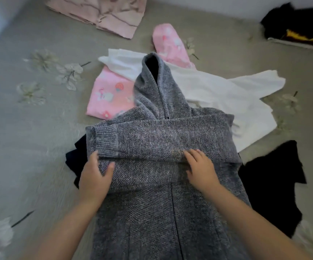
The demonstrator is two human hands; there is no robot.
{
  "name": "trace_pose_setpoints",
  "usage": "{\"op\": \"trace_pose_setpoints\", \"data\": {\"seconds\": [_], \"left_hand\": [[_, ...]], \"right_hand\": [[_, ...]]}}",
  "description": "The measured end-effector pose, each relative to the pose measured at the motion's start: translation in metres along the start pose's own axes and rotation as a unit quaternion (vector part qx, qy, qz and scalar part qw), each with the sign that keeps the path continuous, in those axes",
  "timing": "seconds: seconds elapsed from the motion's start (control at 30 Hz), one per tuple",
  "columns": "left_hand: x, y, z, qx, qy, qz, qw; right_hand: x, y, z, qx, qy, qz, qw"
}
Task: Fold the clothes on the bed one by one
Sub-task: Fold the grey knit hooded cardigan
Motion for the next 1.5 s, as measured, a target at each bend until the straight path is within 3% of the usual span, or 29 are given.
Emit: {"op": "trace_pose_setpoints", "data": {"seconds": [0.1,0.2,0.3,0.37,0.43,0.47,0.6,0.73,0.8,1.03,1.27,1.5], "left_hand": [[0.034,-0.010,-0.012,-0.030,0.124,0.057,0.990],[0.040,-0.012,-0.035,-0.093,0.271,0.162,0.944],[0.038,-0.007,-0.034,-0.171,0.255,0.255,0.917],[0.023,0.008,-0.023,-0.156,0.178,0.281,0.930],[0.001,0.018,-0.018,-0.101,0.111,0.263,0.953],[-0.008,0.017,-0.023,-0.073,0.110,0.231,0.964],[-0.024,-0.009,-0.044,0.069,0.163,0.036,0.984],[-0.005,-0.028,0.036,0.177,-0.103,0.011,0.979],[0.016,-0.049,0.066,0.174,-0.170,-0.025,0.970],[0.108,-0.108,0.029,0.199,-0.115,-0.090,0.969],[0.136,-0.128,-0.004,0.193,-0.099,-0.101,0.971],[0.148,-0.134,-0.007,0.178,-0.100,-0.118,0.972]], "right_hand": [[0.010,-0.007,0.023,-0.100,-0.025,0.018,0.994],[0.029,-0.007,0.023,-0.095,-0.015,0.012,0.995],[0.034,0.000,0.023,-0.023,0.008,0.000,1.000],[0.024,0.010,0.027,0.044,0.044,0.049,0.997],[0.008,0.009,0.029,0.064,0.094,0.080,0.990],[0.002,0.000,0.027,0.031,0.116,0.061,0.991],[0.000,-0.053,0.029,-0.134,0.111,-0.098,0.980],[0.012,-0.027,0.007,-0.107,0.127,-0.086,0.982],[0.025,0.007,-0.005,-0.047,0.142,-0.041,0.988],[0.126,0.091,-0.025,0.202,-0.005,0.039,0.979],[0.231,0.107,-0.044,0.266,-0.091,0.093,0.955],[0.332,0.096,-0.072,0.279,-0.181,-0.001,0.943]]}}
Point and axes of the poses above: each hand's wrist, its own x-axis towards the middle knuckle, its own y-axis out of the back of the hand, z = x × y, the point moved 9 cm from there along x, towards the middle knuckle, and after that the axes turned 14 degrees about -y, right-handed, at the moved point
